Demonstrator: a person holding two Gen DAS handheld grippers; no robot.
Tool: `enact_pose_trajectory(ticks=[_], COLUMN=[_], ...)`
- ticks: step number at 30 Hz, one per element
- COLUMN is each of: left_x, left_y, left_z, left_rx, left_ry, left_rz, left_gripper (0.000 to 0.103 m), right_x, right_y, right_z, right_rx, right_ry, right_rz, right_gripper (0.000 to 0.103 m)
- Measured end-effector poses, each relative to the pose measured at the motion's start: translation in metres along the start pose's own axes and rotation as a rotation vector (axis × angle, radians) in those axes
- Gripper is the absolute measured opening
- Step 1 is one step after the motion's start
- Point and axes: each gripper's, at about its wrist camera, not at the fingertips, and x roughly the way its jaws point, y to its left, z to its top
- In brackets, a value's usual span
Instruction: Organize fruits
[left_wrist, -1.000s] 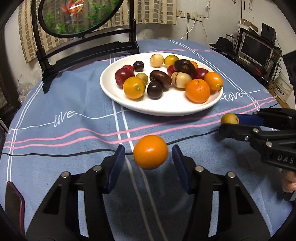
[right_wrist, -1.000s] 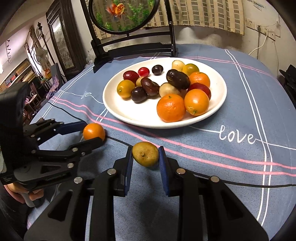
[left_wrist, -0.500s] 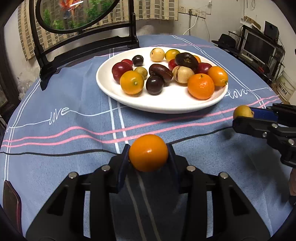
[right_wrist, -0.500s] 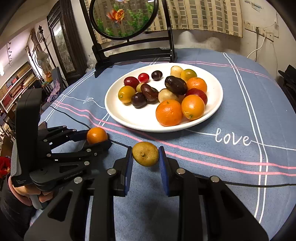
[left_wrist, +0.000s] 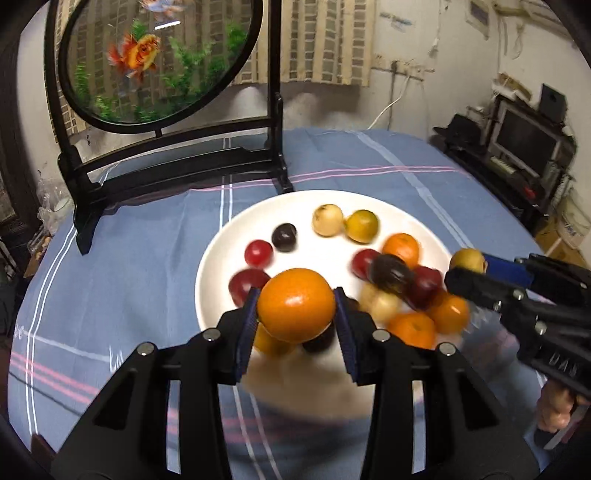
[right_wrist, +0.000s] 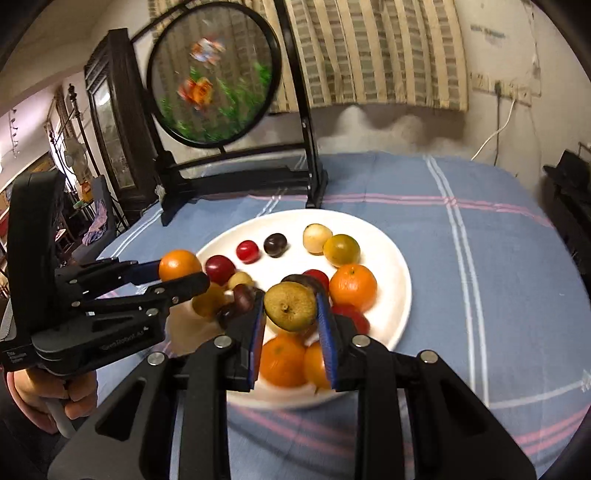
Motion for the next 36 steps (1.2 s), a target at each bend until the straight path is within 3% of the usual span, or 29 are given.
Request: enact_pose_trajectory(ticks=[1,3,4,5,6,9,11,12,17,22,36], left_x=[0.007,0.014,0.013,0.01,0.006,-0.015,-0.036,-0.045,-0.092,-0.109,-0.101], left_y=[-0.001,0.001,0.003,0.005,0.008,0.016,0.021,0.022,0.015,0.007,0.006], left_z=[0.002,0.003,0.003,0.002,0.001,-0.007,-0.017,-0.023,-0.066,-0.1,-0.113], left_rx=[0.009,0.007,0.004,-0.004,-0.008,-0.023,-0.054,-0.065,-0.097,-0.113,-0.107], left_ry=[0.009,0.017,0.016,0.006,-0.007,-0.023,-0.03,-0.039,-0.073,-0.075,-0.035], left_rz=[0.019,0.057,0.07,0.096,0.115,0.15,0.139,0.132,0.137,0.125,0.134], left_gripper=[0.041,0.045,0.062,0.079,0.085,0.093,0.095,0.095,0.1,0.101,0.101], right_x=[0.007,0.017,0.019,0.018,0.015,0.0,-0.018,-0.025,-0.073,-0.093,-0.101], right_y=[-0.001,0.001,0.003,0.005,0.007,0.016,0.025,0.028,0.043,0.049,0.048], right_z=[0.001,0.002,0.001,0.001,0.0,-0.008,-0.018,-0.023,-0.058,-0.085,-0.097], right_rx=[-0.008,-0.034,-0.045,-0.051,-0.06,-0.084,-0.104,-0.115,-0.149,-0.161,-0.146], right_ry=[0.012,0.035,0.04,0.034,0.021,0.038,0.034,0.023,-0.035,-0.035,-0.008], right_rz=[-0.007,-0.005,-0.007,-0.015,-0.025,-0.043,-0.064,-0.075,-0.105,-0.099,-0.097], right_gripper=[0.028,0.038,0.056,0.066,0.066,0.077,0.095,0.099,0.102,0.102,0.102])
